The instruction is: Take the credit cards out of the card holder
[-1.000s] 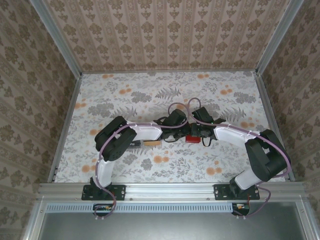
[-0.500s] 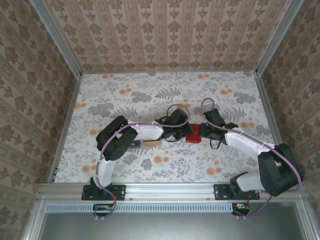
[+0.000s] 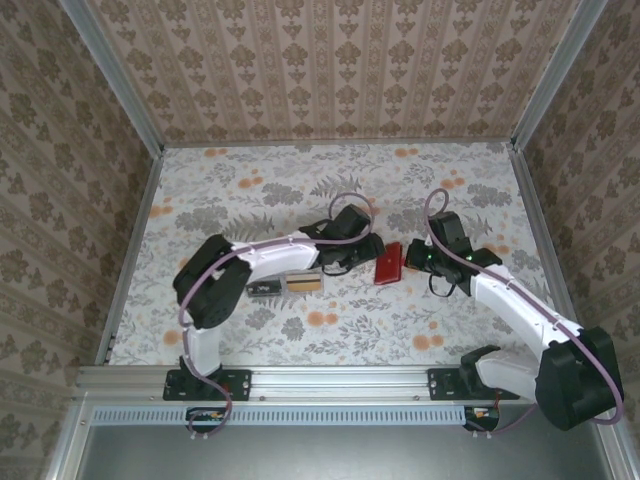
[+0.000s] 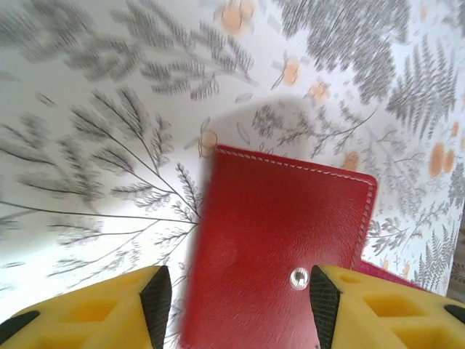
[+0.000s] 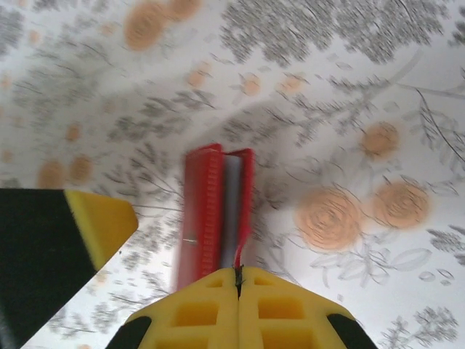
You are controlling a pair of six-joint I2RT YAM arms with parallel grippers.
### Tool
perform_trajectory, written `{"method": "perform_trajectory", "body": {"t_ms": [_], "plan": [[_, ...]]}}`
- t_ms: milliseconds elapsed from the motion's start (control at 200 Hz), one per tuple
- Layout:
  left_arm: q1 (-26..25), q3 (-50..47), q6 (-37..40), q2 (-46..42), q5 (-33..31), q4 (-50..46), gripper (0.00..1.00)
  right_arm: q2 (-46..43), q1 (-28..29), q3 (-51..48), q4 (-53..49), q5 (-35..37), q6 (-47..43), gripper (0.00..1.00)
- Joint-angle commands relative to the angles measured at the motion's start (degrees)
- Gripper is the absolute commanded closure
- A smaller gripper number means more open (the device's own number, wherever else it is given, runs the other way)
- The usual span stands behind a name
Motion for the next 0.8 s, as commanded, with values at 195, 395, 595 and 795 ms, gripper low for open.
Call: {"method": "perform_trajectory", "body": {"t_ms": [195, 395, 595, 795], "plan": [[2.96, -0.83, 10.09, -13.55, -7.37, -9.67, 0.46, 0.91, 2.26, 7.26, -2.95, -4.28, 1.45, 1.0], [2.86, -1.95, 11.66, -15.18, -7.68, -9.62, 0.47, -0.96, -0.54, 3.3, -4.4, 1.21, 2.44, 1.0], [2.63, -2.48, 12.53, -14.94, -6.59, -8.52, 0.47, -4.38, -6.91, -1.06, -8.65, 13.23, 2.03, 1.0], [1.52, -2.19, 14.51, -13.31, -4.83, -6.59, 0.47, -1.12, -8.9, -1.02, -11.69, 20.18, 0.85, 0.93]]}}
